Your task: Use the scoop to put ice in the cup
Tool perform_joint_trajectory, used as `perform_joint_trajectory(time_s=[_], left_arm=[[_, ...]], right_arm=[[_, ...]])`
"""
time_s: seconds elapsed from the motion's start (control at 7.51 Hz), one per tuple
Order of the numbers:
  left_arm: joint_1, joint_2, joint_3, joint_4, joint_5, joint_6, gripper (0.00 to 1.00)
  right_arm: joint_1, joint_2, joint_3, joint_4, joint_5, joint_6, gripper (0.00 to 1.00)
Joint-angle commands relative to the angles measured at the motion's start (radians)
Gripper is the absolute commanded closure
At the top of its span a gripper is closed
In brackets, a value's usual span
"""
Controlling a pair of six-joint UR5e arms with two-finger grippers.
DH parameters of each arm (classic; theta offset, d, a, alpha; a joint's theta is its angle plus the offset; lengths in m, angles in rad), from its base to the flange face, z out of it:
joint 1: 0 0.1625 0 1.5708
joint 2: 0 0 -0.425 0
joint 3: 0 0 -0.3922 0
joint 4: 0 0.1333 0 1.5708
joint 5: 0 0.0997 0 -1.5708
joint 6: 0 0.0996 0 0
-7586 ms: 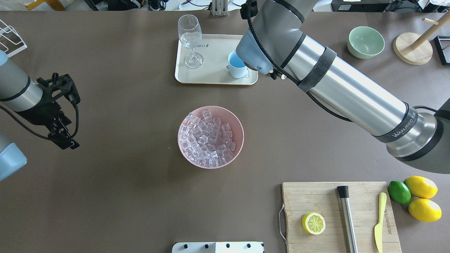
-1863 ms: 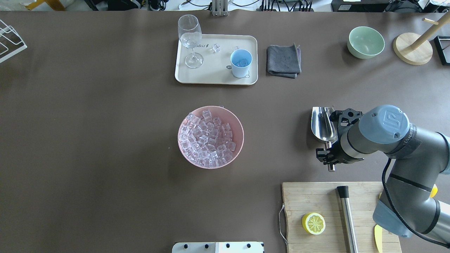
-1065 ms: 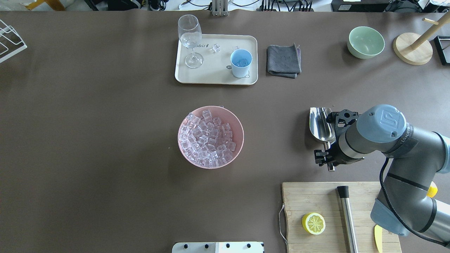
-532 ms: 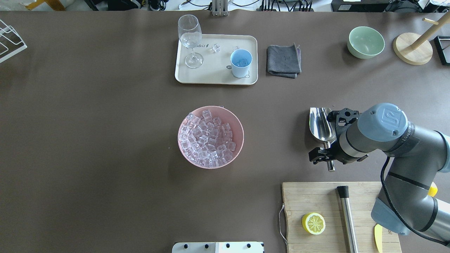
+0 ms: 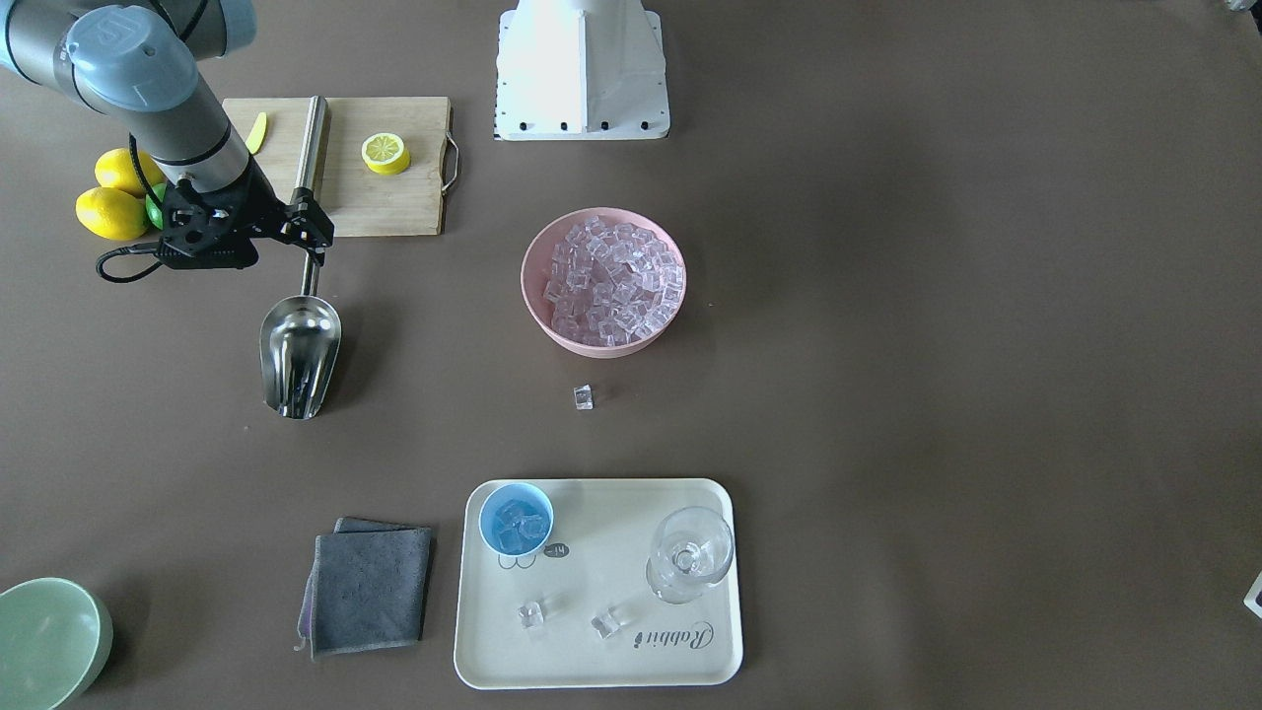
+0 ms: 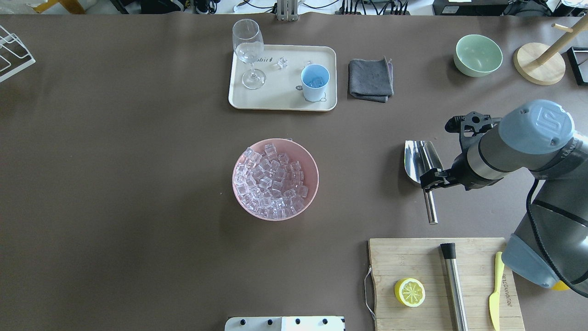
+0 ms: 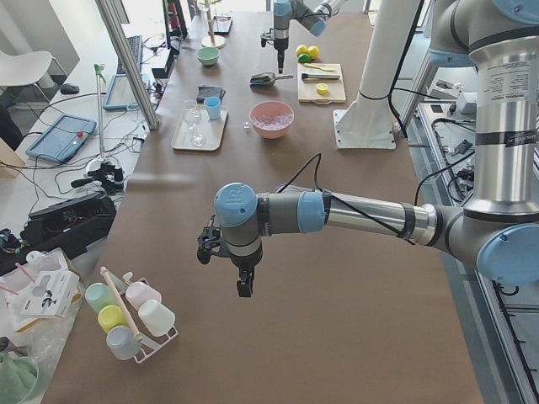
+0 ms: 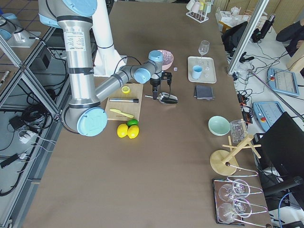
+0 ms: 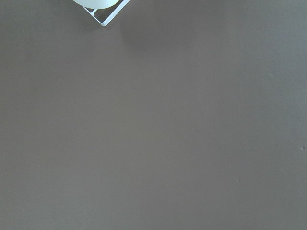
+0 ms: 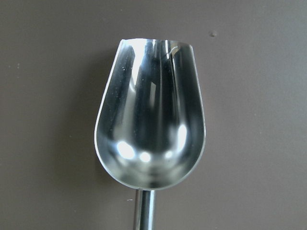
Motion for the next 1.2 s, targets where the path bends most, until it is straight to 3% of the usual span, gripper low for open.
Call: perform_joint_trajectory(time_s=[0.0, 0.27, 0.67, 1.06], left_arm=[[-0.045, 0.004, 0.016, 0.002, 0.0, 0.001, 0.02], [-0.042, 0.002, 0.008, 0.001, 0.0, 0.001, 0.02], [-0.034, 0.002, 0.006, 0.002, 0.0, 0.004, 0.02], [-0.019, 0.004, -0.004, 0.005, 0.0, 0.006, 0.02]], right_arm=[[0.133, -0.008, 0.024, -0.111, 0.004, -0.201, 0.0], [0.214, -0.063, 0.021, -0.107, 0.014, -0.217, 0.0], [0.431, -0.172, 0.003, -0.107, 0.148, -0.556, 0.0], [0.721, -0.218, -0.129, -0.109, 0.259, -0.83, 0.0]])
